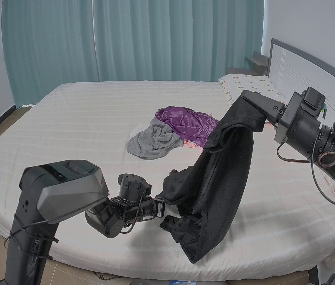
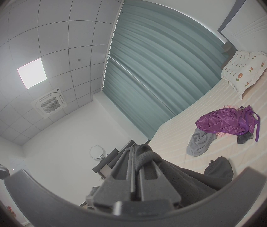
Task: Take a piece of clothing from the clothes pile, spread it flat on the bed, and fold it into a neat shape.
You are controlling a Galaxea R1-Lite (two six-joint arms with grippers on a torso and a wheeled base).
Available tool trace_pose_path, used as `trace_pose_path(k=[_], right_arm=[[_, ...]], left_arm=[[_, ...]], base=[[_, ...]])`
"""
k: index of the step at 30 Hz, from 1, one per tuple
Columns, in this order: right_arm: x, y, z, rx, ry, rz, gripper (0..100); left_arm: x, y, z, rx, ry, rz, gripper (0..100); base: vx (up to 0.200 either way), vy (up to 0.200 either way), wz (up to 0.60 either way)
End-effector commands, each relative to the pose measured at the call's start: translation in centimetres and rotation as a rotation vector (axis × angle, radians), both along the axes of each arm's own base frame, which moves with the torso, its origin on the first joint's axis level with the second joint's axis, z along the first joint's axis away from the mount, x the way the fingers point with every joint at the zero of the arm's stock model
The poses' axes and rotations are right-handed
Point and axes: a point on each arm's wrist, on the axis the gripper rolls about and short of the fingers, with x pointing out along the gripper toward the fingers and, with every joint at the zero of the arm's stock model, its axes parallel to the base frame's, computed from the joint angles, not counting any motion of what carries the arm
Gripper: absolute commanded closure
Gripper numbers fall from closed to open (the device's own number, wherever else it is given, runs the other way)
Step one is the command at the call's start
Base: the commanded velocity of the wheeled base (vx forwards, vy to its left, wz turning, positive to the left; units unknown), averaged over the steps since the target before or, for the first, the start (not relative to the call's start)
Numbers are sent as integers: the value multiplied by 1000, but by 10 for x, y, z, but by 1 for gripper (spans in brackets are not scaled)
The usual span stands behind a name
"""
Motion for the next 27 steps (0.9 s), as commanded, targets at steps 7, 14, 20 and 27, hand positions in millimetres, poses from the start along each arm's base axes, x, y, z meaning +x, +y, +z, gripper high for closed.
trace_pose_path(k=[7, 14, 20, 27], right_arm=[[54, -17, -18, -40, 37, -151, 100], [89, -19, -10, -10, -4, -279, 100], [105, -17, 38, 11, -209, -413, 100], [107, -12, 14, -41, -217, -429, 100]], left_arm=[[-13, 48, 127, -212, -169, 252, 100], [-27, 73, 185, -312, -284, 379, 100], [-49, 86, 246, -435, -429, 413, 100], [-62, 91, 259, -558, -412, 435, 100]], base=[[0, 0, 0], [0, 0, 0], [0, 0, 0], [0, 0, 0]])
